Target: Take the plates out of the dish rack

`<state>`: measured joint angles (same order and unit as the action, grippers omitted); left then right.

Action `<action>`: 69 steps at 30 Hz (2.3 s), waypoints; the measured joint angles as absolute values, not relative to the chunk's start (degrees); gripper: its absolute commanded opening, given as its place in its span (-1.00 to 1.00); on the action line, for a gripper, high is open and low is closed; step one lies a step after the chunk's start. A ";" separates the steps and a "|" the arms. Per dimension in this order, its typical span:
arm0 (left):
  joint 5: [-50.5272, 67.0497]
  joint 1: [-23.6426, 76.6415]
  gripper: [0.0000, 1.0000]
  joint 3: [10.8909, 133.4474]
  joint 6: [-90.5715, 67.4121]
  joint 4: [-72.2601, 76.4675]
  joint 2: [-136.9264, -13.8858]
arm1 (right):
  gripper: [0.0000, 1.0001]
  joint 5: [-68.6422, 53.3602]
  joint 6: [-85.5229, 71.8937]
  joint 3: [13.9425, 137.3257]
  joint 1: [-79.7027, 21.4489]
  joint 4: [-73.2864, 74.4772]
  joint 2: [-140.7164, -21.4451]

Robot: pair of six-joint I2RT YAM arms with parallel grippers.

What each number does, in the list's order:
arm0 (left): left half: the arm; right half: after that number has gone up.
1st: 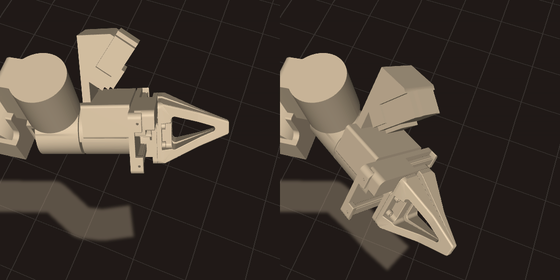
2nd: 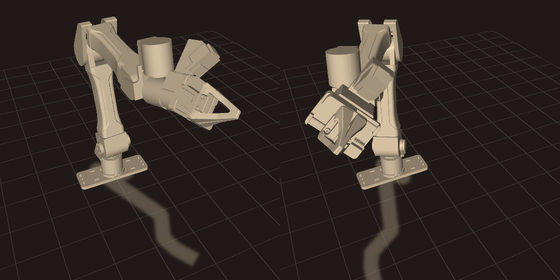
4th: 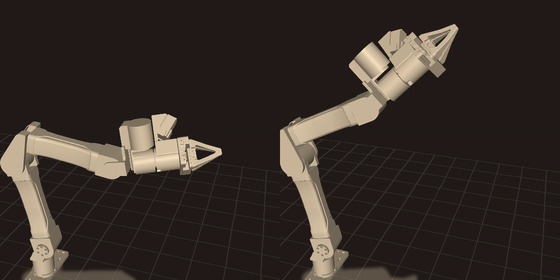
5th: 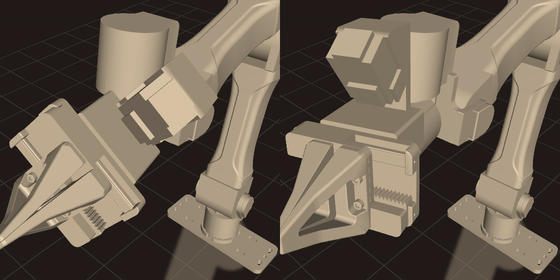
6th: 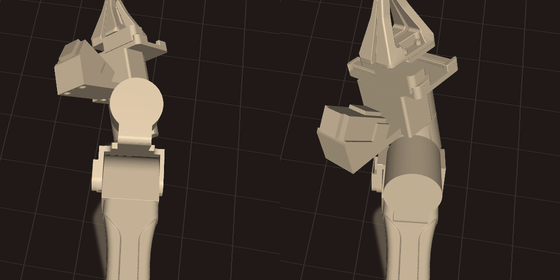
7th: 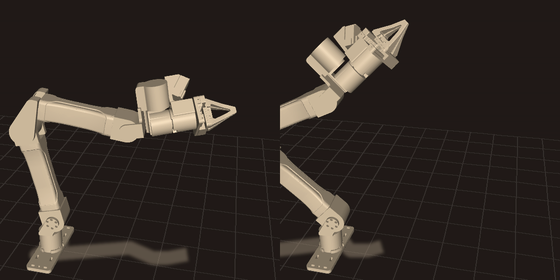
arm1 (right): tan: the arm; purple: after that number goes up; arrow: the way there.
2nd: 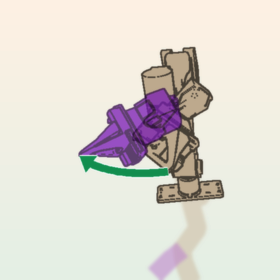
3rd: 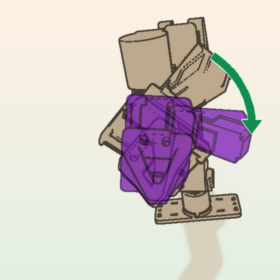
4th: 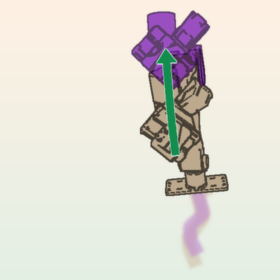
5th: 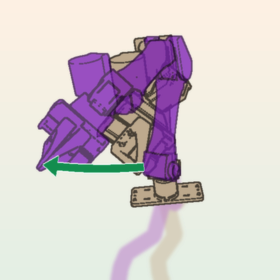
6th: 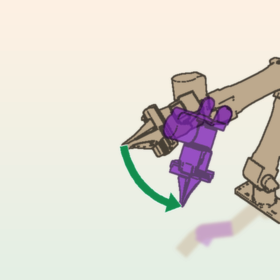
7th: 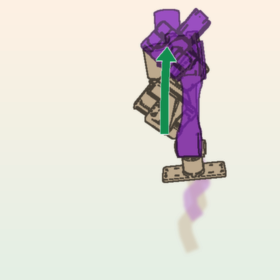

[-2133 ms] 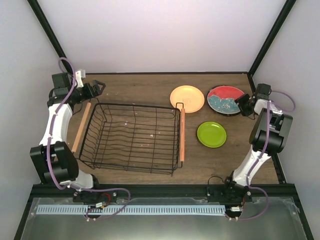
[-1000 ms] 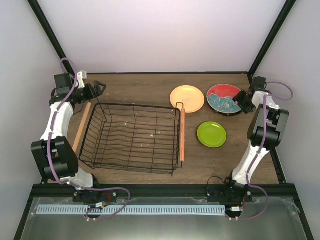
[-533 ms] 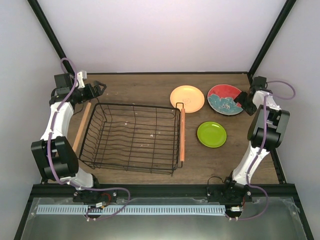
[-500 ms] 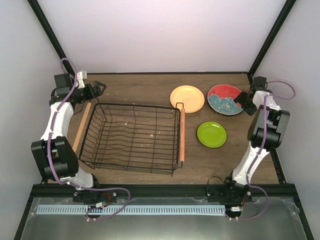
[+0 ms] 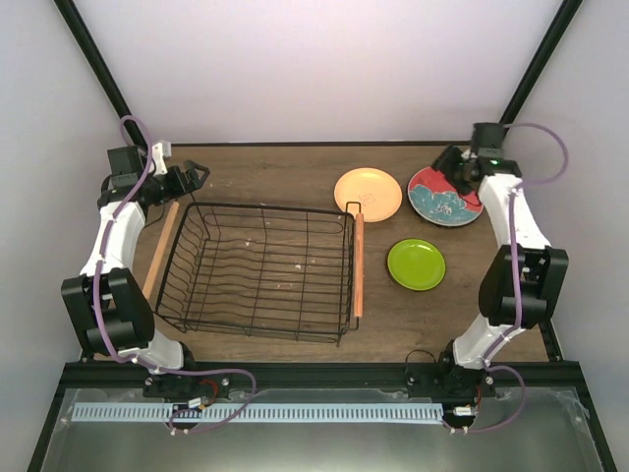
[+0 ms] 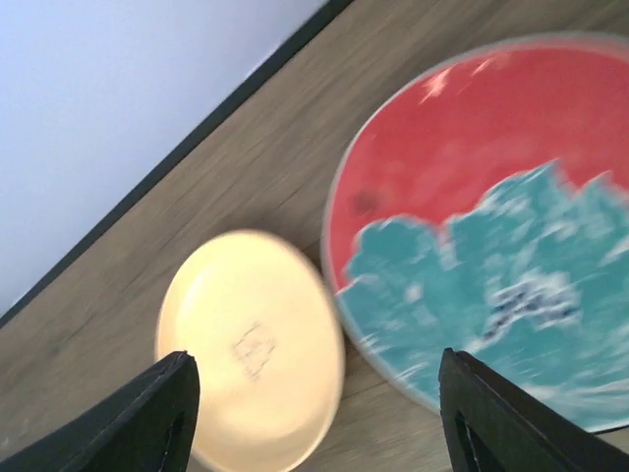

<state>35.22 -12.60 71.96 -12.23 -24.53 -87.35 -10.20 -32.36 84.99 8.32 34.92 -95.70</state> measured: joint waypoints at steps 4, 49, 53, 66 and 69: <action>35.22 -12.60 1.00 71.96 -12.43 -24.51 -87.35 | 0.22 -10.41 -36.97 85.08 0.45 35.05 -98.39; 37.80 -12.60 1.00 71.53 -14.41 -21.96 -86.96 | -0.78 -7.14 -49.65 87.90 -10.79 38.54 -119.59; 37.80 -12.60 1.00 71.50 -14.41 -21.93 -86.94 | -0.98 -6.96 -49.71 87.92 -10.76 38.57 -119.63; 37.85 -12.60 1.00 70.74 -14.50 -21.87 -86.70 | -0.99 -5.98 -47.40 98.59 -10.70 40.71 -119.04; 38.00 -12.60 1.00 70.74 -14.72 -21.85 -86.56 | -0.99 -4.49 -46.02 108.60 -10.70 40.45 -119.02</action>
<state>38.00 -12.60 70.74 -14.72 -21.85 -86.56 -4.49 -46.02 108.60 -10.70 40.45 -119.02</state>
